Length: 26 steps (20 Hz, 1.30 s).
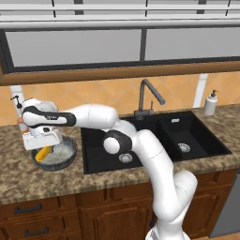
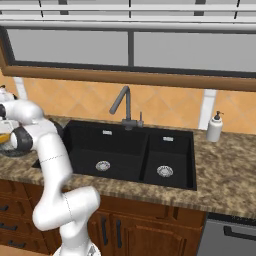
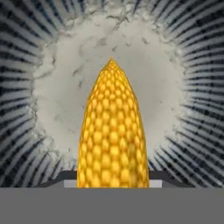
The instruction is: Pick the corn from the sink and place it in the bowl. Then pick the bowl and place it in the microwave. Then close the microwave door and press the start button.
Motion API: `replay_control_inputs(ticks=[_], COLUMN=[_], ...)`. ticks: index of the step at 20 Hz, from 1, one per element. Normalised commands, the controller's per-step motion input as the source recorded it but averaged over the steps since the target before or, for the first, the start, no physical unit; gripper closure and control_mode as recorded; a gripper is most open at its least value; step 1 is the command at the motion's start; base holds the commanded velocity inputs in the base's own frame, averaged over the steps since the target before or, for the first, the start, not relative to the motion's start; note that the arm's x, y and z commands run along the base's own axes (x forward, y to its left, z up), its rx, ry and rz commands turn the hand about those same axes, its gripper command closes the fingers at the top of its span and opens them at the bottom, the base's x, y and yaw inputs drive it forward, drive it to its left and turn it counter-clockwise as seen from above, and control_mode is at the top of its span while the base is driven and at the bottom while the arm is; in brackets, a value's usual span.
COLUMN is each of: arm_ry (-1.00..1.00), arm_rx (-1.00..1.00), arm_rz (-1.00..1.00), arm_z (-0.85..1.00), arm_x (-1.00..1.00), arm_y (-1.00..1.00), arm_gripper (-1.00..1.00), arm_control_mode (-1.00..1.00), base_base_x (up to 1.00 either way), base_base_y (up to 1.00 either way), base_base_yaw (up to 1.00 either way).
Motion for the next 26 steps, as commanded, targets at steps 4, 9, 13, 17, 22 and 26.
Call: replay_control_inputs(ticks=[4,9,13,17,22,26], arm_ry=[0.0,0.0,0.0,0.0,-0.03,-0.01], arm_rx=[0.09,0.1,0.09,0.13,0.04,0.0], arm_rz=[0.0,0.0,0.0,0.0,0.0,0.0], arm_z=[-0.23,-0.23,0.29,0.17,-0.08,-0.05], arm_x=[-0.41,0.31,0.03,0.01,0.3,0.38], arm_y=[-0.7,-0.64,-0.43,-0.46,-0.17,0.03], arm_gripper=[-1.0,-1.0,-1.0,-1.0,-1.0,-1.0], arm_control_mode=[-1.0,-1.0,-1.0,-1.0,-1.0,-1.0], base_base_x=[0.0,0.0,0.0,0.0,0.0,0.0], base_base_y=[0.0,0.0,0.0,0.0,0.0,0.0], base_base_yaw=[0.0,0.0,0.0,0.0,0.0,0.0])
